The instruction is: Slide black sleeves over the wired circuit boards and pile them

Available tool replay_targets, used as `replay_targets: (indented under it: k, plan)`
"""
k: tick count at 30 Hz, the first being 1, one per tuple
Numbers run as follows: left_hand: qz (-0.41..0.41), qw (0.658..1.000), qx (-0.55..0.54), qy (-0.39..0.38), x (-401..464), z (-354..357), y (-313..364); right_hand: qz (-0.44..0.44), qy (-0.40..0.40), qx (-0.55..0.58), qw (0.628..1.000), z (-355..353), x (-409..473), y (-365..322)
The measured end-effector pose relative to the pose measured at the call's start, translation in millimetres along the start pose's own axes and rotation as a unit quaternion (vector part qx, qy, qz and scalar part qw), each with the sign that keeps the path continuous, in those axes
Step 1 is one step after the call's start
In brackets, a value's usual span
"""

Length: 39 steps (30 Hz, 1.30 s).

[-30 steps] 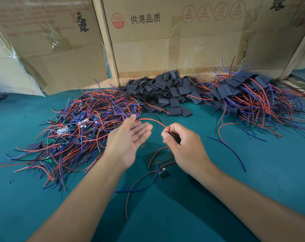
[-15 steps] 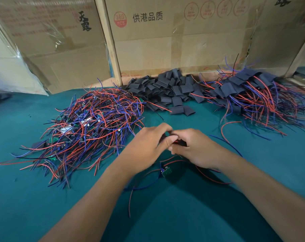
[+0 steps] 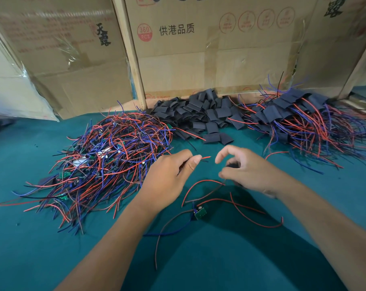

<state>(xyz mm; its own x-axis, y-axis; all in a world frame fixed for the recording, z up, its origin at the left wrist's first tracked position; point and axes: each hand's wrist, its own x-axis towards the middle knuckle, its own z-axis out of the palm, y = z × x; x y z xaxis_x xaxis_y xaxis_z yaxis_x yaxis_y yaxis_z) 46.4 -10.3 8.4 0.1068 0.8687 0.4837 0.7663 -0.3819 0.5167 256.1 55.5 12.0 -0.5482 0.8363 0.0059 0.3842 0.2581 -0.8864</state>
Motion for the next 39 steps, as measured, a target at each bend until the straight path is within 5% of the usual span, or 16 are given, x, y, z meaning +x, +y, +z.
replay_targets:
  k: [7,11,22,30,39]
  plan:
    - [-0.019,0.998,-0.066,0.015,-1,1,3,-0.012,-0.010,0.018,1.000,6,-1,-6]
    - [-0.059,0.991,-0.117,-0.003,-1,4,8,-0.092,0.018,-0.128,0.987,19,-2,-6]
    - [-0.101,0.980,-0.153,-0.077,-2,3,10,-0.146,0.035,-0.114,0.982,42,0,-7]
    - [-0.139,0.967,-0.211,-0.004,3,1,4,-0.157,0.124,-0.183,0.963,34,-1,-8]
    - [-0.105,0.979,-0.173,0.011,2,-5,13,-0.194,0.178,-0.123,0.957,9,1,-13]
